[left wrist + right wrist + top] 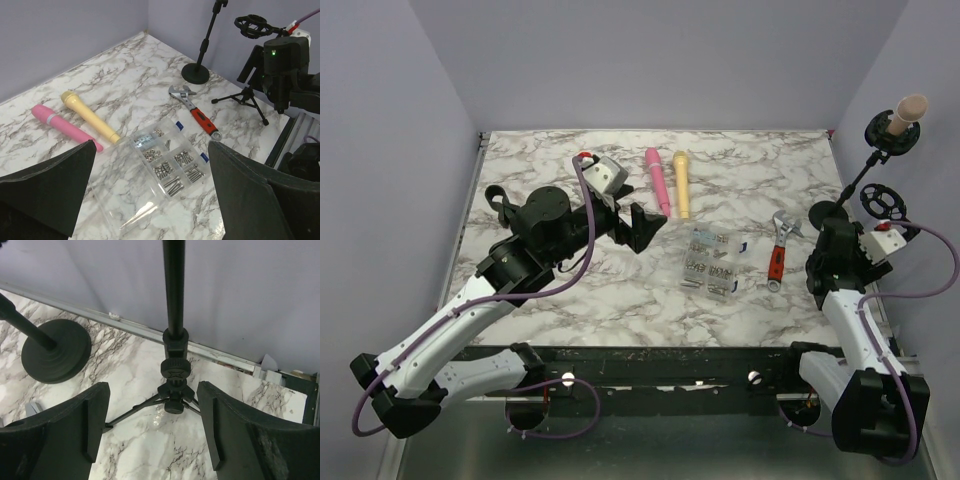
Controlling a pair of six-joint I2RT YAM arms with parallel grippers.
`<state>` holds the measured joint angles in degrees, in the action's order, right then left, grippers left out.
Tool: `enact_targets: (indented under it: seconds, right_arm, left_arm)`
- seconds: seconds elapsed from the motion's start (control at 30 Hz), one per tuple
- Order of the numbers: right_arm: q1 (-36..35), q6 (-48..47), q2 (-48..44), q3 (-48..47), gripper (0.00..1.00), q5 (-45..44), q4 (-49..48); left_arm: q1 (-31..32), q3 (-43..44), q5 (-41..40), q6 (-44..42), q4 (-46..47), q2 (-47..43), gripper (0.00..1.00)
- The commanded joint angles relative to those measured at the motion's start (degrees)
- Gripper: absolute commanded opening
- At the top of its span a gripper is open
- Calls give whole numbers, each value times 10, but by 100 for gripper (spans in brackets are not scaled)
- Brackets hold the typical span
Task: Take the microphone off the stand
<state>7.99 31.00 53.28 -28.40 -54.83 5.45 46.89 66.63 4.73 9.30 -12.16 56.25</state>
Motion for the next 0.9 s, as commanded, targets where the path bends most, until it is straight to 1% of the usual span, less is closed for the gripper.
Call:
enact_targets:
  seconds: [0.0,0.13,0.3,0.37,0.43,0.5,0.77,0.87]
  right_arm:
    - [4,18,13,7,80,4,-32]
    - [4,66,17,-4,81,-22,18]
    - [4,57,17,0,81,-48,27]
    - [4,56,15,4,79,-69,29]
    - [4,53,9,9,75,-82,16]
    - [4,30,9,14,72,-79,-20]
    - [4,34,30,1,71,-115,-25]
    - [4,8,26,14,69,-112,-68]
  left_arm:
    - [7,16,3,-4,-4,4,99]
    - [8,18,-1,-6,-7,6,99]
    - [19,20,-1,-3,-12,27,99]
    - [25,19,5,1,-9,39,99]
    - [27,20,14,10,-9,49,99]
    - [27,19,18,17,-6,54,99]
    - [30,14,7,15,-7,53,99]
    - [36,15,2,8,-9,48,99]
